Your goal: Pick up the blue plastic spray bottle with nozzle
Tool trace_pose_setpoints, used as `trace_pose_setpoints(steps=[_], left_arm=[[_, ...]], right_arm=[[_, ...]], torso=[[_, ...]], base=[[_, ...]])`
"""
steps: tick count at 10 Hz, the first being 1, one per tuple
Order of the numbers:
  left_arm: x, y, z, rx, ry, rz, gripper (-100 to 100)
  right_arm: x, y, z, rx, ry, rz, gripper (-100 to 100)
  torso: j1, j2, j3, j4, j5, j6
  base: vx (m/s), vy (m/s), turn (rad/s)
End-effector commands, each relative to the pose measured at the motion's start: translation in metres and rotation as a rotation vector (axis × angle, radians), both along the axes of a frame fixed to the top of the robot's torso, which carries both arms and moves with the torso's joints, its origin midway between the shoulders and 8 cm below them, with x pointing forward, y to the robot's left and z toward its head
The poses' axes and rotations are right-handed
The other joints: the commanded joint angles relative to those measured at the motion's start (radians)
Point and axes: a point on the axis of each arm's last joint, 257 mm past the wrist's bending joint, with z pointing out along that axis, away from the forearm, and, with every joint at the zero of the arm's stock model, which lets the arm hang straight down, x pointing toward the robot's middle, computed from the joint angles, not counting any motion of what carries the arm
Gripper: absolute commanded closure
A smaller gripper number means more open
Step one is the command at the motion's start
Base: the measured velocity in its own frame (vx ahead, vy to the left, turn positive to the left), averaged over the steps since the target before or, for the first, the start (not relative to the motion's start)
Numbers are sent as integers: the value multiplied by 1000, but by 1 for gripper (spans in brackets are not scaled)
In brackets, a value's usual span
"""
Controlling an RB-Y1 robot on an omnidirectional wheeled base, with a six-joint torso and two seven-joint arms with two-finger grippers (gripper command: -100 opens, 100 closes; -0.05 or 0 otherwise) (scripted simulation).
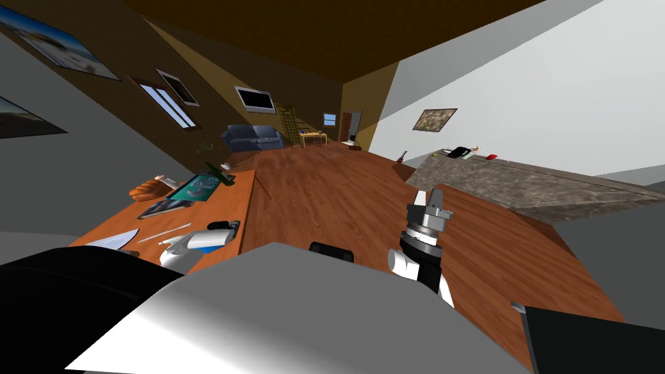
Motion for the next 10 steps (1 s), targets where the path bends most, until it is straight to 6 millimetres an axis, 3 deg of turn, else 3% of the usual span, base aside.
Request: trace_pose_setpoints(steps=[1, 2, 3, 4, 5, 6, 7, 8, 9, 10], left_arm=[[-14, 9, 1, -2, 32, 33, -100], [-35, 23, 3, -1, 75, 81, -100], [-35, 23, 2, -3, 78, 83, -100], [-55, 36, 5, -3, 116, 130, -100], [-56, 36, 5, -5, 119, 132, -100], [-75, 46, 8, -8, 157, 180, -100], [-75, 47, 8, -8, 158, 180, -100], [-94, 55, 12, -12, 193, 227, -100], [-94, 55, 12, -12, 193, 227, -100], [-110, 63, 16, -17, 223, 269, -100]], right_arm=[[0, 0, 0, 0, 0, 0, 0], [0, 0, 0, 0, 0, 0, 0], [0, 0, 0, 0, 0, 0, 0], [0, 0, 0, 0, 0, 0, 0], [0, 0, 0, 0, 0, 0, 0], [0, 0, 0, 0, 0, 0, 0], [0, 0, 0, 0, 0, 0, 0], [0, 0, 0, 0, 0, 0, 0], [0, 0, 0, 0, 0, 0, 0], [0, 0, 0, 0, 0, 0, 0]], torso=[[0, 0, 0, 0, 0, 0], [0, 0, 0, 0, 0, 0], [0, 1, 0, 0, 0, 0], [0, 1, 0, 0, 0, 0], [0, 1, 0, 0, 0, 0], [0, 1, 1, 0, 0, 0], [0, 1, 1, 0, 0, 0], [1, 1, 1, 0, 0, -1], [1, 1, 1, 0, 0, 0], [1, 2, 1, 0, 0, -1]], base=[[28, -13, -65], [27, -13, -109], [21, -7, -49], [25, -13, -82], [20, -8, -51], [21, -10, -101], [15, -4, -41], [16, -1, -66], [12, 2, -38], [11, 1, -73]])
